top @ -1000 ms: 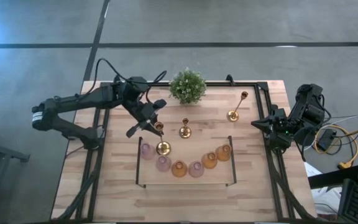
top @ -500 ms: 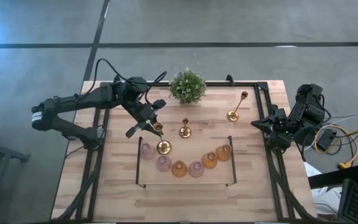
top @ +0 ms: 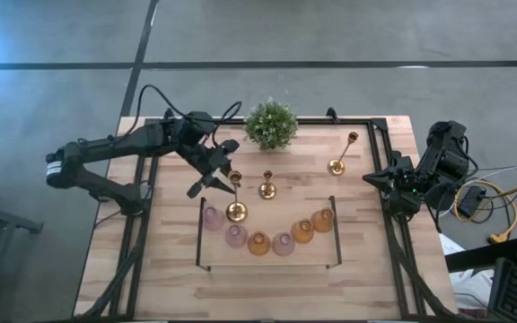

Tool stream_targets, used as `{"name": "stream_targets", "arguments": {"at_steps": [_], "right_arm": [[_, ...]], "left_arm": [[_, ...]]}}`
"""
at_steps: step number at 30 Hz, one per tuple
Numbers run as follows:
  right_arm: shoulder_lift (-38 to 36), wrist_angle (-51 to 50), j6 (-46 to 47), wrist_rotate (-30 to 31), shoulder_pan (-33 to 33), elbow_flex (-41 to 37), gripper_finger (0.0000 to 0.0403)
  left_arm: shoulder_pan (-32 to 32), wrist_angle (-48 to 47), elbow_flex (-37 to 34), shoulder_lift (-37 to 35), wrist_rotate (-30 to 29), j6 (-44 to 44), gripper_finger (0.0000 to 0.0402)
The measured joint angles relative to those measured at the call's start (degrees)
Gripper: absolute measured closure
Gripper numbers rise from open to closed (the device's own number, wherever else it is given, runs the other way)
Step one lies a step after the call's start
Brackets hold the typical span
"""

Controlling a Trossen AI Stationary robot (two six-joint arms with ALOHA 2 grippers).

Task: Pick & Place candle stick holders
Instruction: Put the bottom left gold candle holder on the shelf

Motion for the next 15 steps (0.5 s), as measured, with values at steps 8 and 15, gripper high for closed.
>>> {"name": "stream_targets", "arguments": {"at_steps": [8, 15], "right_arm": [[0.01, 0.0, 0.0, 0.0, 0.0, 0.01, 0.0394], [-0.01, -0.02, 0.0, 0.0, 0.0, 0.0, 0.0394]], "left_arm": [[0.0, 0.18, 0.0, -0.01, 0.75, 0.21, 0.029], [0.0, -1.35, 0.0, -0.03, 0.98, 0.23, 0.0289]]}}
